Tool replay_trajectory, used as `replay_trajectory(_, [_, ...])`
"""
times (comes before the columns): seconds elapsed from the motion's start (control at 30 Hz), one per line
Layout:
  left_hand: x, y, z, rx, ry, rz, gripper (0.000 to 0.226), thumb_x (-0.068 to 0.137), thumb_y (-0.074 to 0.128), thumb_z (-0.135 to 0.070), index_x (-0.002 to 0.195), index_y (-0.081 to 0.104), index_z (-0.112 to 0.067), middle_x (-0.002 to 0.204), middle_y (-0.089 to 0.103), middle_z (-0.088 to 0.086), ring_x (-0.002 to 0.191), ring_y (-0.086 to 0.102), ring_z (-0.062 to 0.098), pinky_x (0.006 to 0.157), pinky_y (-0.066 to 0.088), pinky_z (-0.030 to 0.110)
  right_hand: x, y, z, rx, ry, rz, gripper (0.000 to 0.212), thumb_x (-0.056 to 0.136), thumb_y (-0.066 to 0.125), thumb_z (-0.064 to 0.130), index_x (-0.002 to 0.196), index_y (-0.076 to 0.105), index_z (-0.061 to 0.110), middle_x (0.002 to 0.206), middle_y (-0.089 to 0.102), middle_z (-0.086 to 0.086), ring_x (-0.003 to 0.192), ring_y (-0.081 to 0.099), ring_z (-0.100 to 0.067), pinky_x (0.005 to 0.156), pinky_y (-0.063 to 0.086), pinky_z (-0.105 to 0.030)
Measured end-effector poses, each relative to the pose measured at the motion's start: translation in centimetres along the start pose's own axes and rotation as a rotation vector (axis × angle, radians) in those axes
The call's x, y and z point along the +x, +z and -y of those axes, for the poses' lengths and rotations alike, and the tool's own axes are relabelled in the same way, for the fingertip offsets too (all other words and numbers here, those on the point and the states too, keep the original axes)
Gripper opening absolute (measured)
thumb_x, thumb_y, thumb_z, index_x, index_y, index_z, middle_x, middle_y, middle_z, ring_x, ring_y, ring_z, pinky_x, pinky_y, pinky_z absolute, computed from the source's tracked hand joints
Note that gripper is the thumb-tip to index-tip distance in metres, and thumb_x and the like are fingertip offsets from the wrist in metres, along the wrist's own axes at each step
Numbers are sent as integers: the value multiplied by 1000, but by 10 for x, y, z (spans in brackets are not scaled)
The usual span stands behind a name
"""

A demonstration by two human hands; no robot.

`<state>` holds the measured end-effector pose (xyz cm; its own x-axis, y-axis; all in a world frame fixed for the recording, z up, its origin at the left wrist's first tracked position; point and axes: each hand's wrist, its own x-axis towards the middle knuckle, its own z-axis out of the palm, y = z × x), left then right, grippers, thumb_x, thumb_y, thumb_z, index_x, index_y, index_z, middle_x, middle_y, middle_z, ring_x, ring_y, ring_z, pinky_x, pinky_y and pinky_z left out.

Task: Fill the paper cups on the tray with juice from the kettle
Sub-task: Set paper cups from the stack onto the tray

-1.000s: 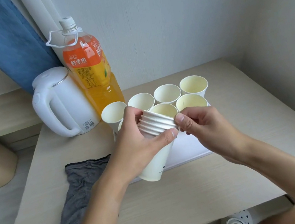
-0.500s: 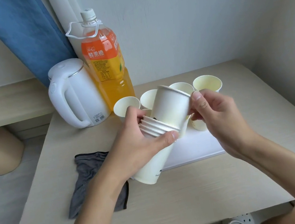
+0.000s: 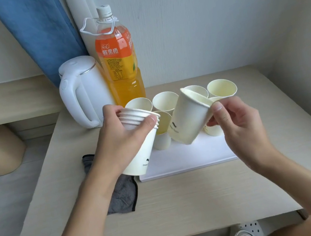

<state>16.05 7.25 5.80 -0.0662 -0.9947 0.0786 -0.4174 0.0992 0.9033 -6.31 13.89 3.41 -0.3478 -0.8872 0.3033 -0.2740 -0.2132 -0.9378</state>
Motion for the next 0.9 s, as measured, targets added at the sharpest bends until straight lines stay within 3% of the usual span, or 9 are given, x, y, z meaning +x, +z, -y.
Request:
replay_trajectory(0.07, [1, 1, 0, -15, -4, -47, 69, 75, 88, -48, 122, 45, -21, 104, 55, -18, 81, 57, -13, 64, 44, 8, -6, -1, -2, -63, -3, 69, 23, 95, 53, 40, 83, 63, 23, 93, 60, -10, 80, 64, -16, 76, 51, -25])
replay_trajectory(0.13, [1, 3, -1, -32, 0, -75, 60, 80, 85, -40, 120, 45, -20, 101, 55, -18, 73, 57, -17, 62, 44, 5, -13, -1, -5, -134, 9, 174, 20, 94, 56, 39, 81, 64, 26, 91, 57, -1, 80, 60, -7, 75, 45, -16])
replay_trajectory(0.2, [2, 5, -3, -46, 6, -91, 64, 78, 88, -43, 118, 45, -19, 100, 56, -17, 70, 57, -19, 64, 46, 8, -20, 3, -10, -224, 17, 276, 14, 94, 60, 26, 82, 65, 22, 92, 54, 6, 79, 56, -1, 74, 41, -8])
replay_trajectory(0.33, [1, 6, -3, -58, 0, -89, 68, 74, 89, -48, 118, 45, -19, 99, 56, -17, 69, 57, -18, 67, 47, 13, -26, 13, -19, -346, -42, 336, 10, 93, 64, 18, 85, 68, 12, 97, 49, 15, 88, 56, -5, 80, 42, -8])
replay_trajectory(0.4, [1, 6, -3, -54, 1, -80, 72, 67, 85, -54, 118, 45, -21, 100, 57, -17, 70, 57, -18, 66, 47, 12, -24, 14, -23, -387, -53, 341, 10, 93, 64, 21, 86, 67, 14, 98, 48, 16, 90, 55, -7, 81, 42, -10])
replay_trajectory(0.5, [1, 6, -2, -45, -2, -64, 64, 78, 88, -44, 119, 44, -20, 100, 57, -16, 69, 57, -18, 61, 46, 7, -23, 13, -27, -432, -58, 378, 9, 92, 64, 27, 88, 67, 20, 98, 48, 11, 91, 55, -7, 80, 42, -12])
replay_trajectory(0.67, [0, 7, -6, -58, -2, -53, 74, 64, 79, -58, 118, 45, -21, 105, 58, -14, 87, 61, -4, 71, 48, 19, -22, 7, -28, -493, -76, 410, 12, 92, 61, 34, 91, 67, 23, 98, 47, 12, 93, 53, -4, 80, 37, -7])
replay_trajectory(0.8, [0, 8, -7, -60, -3, -41, 73, 71, 88, -52, 120, 45, -20, 106, 57, -13, 88, 60, -3, 69, 46, 16, -20, 3, -32, -492, -57, 396, 15, 92, 60, 37, 93, 67, 24, 99, 47, 11, 95, 57, -7, 83, 43, -15])
replay_trajectory(0.9, [-1, 8, -8, -65, -8, -41, 76, 63, 77, -58, 120, 45, -20, 107, 58, -12, 90, 62, -1, 70, 47, 18, -20, 2, -34, -520, -57, 414, 18, 91, 60, 40, 97, 67, 24, 100, 46, 11, 94, 54, -6, 84, 44, -19])
